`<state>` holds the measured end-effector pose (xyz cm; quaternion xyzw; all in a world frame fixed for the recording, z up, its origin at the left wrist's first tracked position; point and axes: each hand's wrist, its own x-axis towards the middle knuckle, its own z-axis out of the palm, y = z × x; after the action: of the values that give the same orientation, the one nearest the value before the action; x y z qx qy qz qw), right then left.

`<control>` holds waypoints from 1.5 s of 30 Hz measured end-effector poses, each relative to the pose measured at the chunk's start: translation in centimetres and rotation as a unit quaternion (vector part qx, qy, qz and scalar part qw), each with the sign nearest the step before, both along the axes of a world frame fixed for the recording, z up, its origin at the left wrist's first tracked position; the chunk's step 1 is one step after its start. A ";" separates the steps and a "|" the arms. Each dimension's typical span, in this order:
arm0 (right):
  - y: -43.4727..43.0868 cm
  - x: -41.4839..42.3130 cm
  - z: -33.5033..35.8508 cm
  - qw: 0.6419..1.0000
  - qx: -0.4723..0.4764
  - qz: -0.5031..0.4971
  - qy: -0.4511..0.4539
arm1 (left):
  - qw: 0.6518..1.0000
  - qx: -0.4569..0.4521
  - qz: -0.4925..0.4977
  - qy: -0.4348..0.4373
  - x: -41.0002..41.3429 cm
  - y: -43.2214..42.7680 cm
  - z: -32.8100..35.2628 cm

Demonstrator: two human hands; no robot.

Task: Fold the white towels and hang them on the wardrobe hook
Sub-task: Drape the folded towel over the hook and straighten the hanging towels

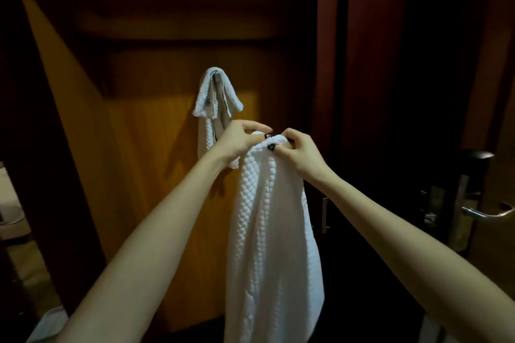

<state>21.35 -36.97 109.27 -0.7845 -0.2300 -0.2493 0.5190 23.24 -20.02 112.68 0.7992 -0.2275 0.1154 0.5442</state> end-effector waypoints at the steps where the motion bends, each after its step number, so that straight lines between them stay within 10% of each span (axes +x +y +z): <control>1: 0.2 0.0 0.0 1.000 0.004 0.001 -0.001 | 1.000 0.004 -0.006 0.009 0.0 0.3 -0.2; 13: -2.9 2.7 -3.8 0.952 -0.190 0.098 0.218 | 0.967 -0.058 0.190 -0.162 0.1 2.6 -0.6; 28: -6.1 6.0 -7.7 0.898 -0.402 -0.103 0.149 | 0.926 -0.099 0.304 -0.200 1.3 8.5 -1.0; 34: -8.0 6.1 -8.1 0.924 -0.306 -0.164 0.161 | 0.913 -0.121 0.335 -0.200 1.4 10.0 -0.9; 45: 4.9 3.1 -8.2 0.968 -0.178 0.106 0.142 | 0.941 -0.072 0.271 -0.188 1.1 7.3 0.8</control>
<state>24.43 -32.07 101.06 -0.8628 -0.2761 -0.0341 0.4221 24.36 -12.72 113.48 0.7530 -0.0916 0.4223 0.4962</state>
